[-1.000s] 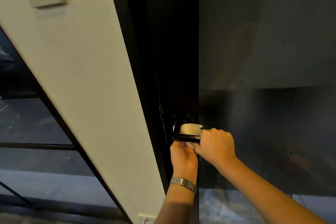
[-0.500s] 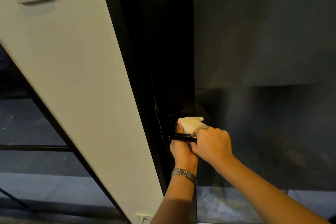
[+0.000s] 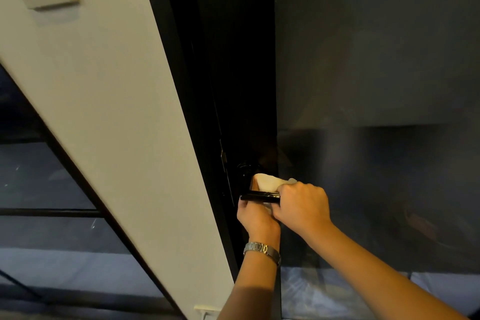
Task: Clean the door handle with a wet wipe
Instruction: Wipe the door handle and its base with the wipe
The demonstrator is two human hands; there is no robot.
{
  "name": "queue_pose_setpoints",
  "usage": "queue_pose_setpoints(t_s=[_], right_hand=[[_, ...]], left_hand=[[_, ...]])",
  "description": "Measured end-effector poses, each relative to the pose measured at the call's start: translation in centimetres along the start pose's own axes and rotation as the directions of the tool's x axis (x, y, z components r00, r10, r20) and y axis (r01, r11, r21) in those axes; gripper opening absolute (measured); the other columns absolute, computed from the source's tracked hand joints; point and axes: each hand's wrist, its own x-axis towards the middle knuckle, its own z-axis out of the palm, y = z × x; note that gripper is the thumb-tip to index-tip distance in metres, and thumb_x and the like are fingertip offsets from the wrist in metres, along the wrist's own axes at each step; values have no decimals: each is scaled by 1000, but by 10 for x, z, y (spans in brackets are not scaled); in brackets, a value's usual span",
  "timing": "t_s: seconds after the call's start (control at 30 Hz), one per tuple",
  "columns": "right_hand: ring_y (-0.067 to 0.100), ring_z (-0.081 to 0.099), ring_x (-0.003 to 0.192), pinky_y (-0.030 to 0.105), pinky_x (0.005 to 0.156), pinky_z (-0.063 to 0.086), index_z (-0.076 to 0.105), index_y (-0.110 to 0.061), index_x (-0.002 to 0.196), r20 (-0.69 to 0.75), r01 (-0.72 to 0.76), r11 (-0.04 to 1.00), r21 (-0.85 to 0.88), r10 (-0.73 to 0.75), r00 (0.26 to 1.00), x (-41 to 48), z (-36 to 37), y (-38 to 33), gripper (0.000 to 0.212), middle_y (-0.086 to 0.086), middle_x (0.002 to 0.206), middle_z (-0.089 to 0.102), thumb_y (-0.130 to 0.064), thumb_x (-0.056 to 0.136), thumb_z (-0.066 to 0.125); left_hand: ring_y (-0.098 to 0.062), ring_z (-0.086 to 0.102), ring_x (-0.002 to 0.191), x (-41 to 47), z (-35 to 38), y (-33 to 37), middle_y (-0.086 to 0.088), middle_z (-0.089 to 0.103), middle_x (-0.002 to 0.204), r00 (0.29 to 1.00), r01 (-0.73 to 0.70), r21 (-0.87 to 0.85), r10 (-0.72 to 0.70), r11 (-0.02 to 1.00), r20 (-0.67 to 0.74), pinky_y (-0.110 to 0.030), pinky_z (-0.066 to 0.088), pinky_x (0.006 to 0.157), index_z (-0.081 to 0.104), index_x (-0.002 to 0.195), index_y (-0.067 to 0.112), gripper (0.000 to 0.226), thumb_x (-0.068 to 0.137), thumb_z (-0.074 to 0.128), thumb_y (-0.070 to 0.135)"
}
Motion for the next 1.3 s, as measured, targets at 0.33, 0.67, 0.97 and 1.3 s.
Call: queue_pose_setpoints(t_s=[0.33,0.67,0.97,1.3], right_hand=[[20,64,84,27,61,39,62,-17,102,43,4,999,43,-6,999,-1,-7,0,33,2,93,67,-44,92,47],[21,65,81,23,45,23,64,-19,98,32,-19,1000,2,19,999,0,-6,0,27,1,89,67,-37,92,45],[22,65,84,25,51,32,64,-19,102,43,-4,1000,2,4,999,0,-4,1,29,1,92,68,-39,92,45],[22,65,83,22,43,18,64,-18,100,43,-6,1000,-18,6,999,0,-4,-1,27,2,91,68,-36,92,45]], left_hand=[[-6,56,76,7,-19,22,2,59,82,869,-469,468,487,749,92,-26,50,76,65,96,8,22,84,54,-7],[9,53,78,23,-10,77,1,64,87,389,-894,444,587,55,710,2,41,75,73,91,8,15,77,68,5],[8,57,74,17,-13,100,2,63,86,324,-907,420,691,32,646,-2,43,65,70,95,11,15,82,66,6],[-10,58,92,18,-14,73,-7,65,105,494,-802,597,601,35,628,3,39,75,69,102,8,19,85,62,6]])
